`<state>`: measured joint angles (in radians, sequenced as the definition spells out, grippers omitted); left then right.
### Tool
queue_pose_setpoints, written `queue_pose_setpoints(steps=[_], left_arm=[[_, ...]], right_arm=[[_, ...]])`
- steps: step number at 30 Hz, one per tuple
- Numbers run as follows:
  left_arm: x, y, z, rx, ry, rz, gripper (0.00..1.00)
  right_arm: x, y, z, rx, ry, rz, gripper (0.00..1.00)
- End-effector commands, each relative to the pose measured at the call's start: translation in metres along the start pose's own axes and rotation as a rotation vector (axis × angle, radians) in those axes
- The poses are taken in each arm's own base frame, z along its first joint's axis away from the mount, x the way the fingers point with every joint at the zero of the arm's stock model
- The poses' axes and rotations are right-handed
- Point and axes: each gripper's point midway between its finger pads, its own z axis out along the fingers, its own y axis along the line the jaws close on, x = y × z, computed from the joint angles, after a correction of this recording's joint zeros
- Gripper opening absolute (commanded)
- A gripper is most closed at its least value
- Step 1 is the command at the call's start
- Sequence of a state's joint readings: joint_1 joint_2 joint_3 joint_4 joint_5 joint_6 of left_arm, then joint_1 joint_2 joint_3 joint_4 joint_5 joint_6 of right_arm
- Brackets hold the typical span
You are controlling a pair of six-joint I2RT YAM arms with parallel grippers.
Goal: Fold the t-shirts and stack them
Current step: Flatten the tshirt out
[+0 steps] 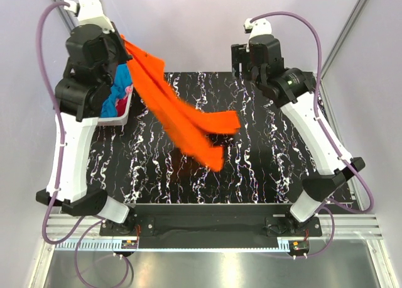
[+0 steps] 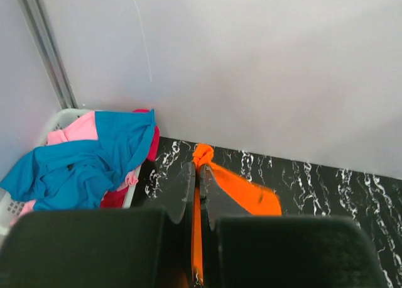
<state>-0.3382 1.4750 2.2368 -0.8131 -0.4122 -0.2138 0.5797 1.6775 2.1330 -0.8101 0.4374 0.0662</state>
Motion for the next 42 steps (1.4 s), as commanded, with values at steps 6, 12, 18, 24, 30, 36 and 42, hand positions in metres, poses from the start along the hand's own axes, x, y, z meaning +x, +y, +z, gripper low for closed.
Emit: queue_pose_setpoints(steps=[6,12,18,24,30,36,42], left_arm=[[0.022,-0.012,0.018,0.043,0.026,0.002,0.00],[0.051,-0.002,0.011,0.024,0.088,0.012,0.00],[0.075,0.018,-0.002,-0.048,0.123,-0.013,0.00],[0.083,0.049,-0.016,-0.188,0.103,-0.036,0.00],[0.083,0.079,-0.039,-0.324,0.051,-0.116,0.00],[0.089,0.093,-0.054,-0.380,0.041,-0.147,0.00],[0.096,0.097,-0.064,-0.379,0.065,-0.154,0.00]], right_arm=[[0.065,0.029,0.028,-0.099,0.158,-0.024,0.80],[0.158,0.104,0.029,-0.471,0.454,0.038,0.77],[0.216,0.165,0.016,-0.768,0.646,0.145,0.70],[0.239,0.206,0.010,-0.928,0.723,0.196,0.68],[0.239,0.240,0.024,-1.028,0.711,0.162,0.66],[0.248,0.265,0.064,-1.078,0.714,0.102,0.64],[0.273,0.278,0.116,-1.007,0.703,0.057,0.64]])
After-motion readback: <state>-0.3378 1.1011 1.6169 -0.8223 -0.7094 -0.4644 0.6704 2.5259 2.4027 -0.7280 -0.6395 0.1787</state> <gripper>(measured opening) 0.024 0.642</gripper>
